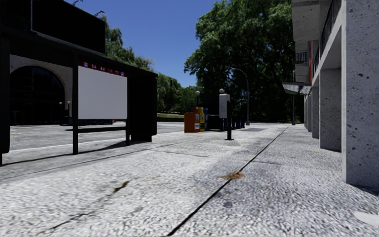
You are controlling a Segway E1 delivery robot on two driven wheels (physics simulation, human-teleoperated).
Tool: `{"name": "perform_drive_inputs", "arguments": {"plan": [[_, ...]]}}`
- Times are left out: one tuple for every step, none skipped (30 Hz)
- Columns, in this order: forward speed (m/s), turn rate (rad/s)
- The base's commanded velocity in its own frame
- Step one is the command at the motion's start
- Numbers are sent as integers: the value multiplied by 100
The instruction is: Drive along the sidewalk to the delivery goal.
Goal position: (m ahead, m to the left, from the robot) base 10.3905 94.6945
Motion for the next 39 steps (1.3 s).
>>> {"name": "perform_drive_inputs", "arguments": {"plan": [[200, -33], [200, -35], [200, -36], [200, -37], [200, -37], [200, -37], [200, -37], [200, -37], [200, -37], [200, -37], [200, -37], [200, -37], [200, -37], [200, -37], [200, -37], [200, -37], [200, -37], [200, -37], [200, -37], [200, -37], [200, -37], [200, -37], [200, -37], [200, -37], [200, -37], [200, -37], [200, -37], [200, -37], [200, -37], [200, -37], [200, -37], [200, -37], [200, -37], [200, -37], [200, -37], [200, -37], [200, -37], [200, -37], [200, -37]]}}
